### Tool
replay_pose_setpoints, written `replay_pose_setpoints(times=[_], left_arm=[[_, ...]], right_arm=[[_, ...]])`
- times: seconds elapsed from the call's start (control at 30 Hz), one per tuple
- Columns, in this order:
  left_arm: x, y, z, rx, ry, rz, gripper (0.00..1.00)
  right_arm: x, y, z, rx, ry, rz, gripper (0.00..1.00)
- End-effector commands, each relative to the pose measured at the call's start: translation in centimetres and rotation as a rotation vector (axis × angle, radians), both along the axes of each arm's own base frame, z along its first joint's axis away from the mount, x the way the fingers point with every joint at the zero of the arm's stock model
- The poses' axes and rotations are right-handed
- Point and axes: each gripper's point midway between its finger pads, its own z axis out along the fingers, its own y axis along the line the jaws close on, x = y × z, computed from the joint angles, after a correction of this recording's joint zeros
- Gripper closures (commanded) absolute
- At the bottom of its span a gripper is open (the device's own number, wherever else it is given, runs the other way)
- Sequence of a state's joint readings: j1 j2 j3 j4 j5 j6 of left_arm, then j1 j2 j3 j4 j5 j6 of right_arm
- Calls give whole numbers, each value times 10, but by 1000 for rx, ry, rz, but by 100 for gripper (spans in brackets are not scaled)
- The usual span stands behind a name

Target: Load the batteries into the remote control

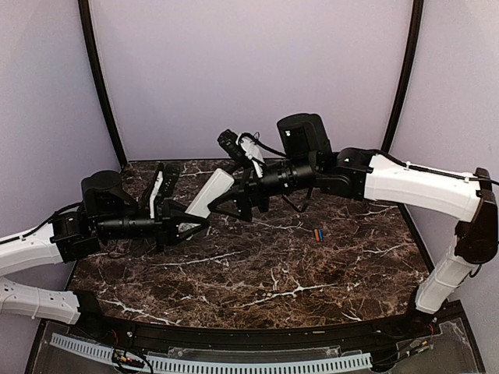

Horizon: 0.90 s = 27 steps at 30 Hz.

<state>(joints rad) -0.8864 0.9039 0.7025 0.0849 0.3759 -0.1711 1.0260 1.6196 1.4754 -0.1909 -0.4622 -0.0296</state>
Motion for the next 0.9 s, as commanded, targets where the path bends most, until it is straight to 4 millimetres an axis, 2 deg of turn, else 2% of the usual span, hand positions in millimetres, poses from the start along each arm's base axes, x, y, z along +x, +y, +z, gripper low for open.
replay_pose_setpoints(times=[0.0,0.27,0.5,0.67,0.87], left_arm=[[-9,-2,21,-74,-23,-47,100],[-18,-3,16,-71,2,-87,100],[-25,1,4,-40,48,-108,100],[-29,5,-4,-13,76,-109,100],[-29,7,-10,6,95,-95,100]], right_arm=[[1,12,17,48,-49,26,14],[10,9,16,41,-15,42,55],[18,-5,20,48,1,16,74],[22,-15,26,63,0,1,77],[20,-20,26,57,8,4,73]])
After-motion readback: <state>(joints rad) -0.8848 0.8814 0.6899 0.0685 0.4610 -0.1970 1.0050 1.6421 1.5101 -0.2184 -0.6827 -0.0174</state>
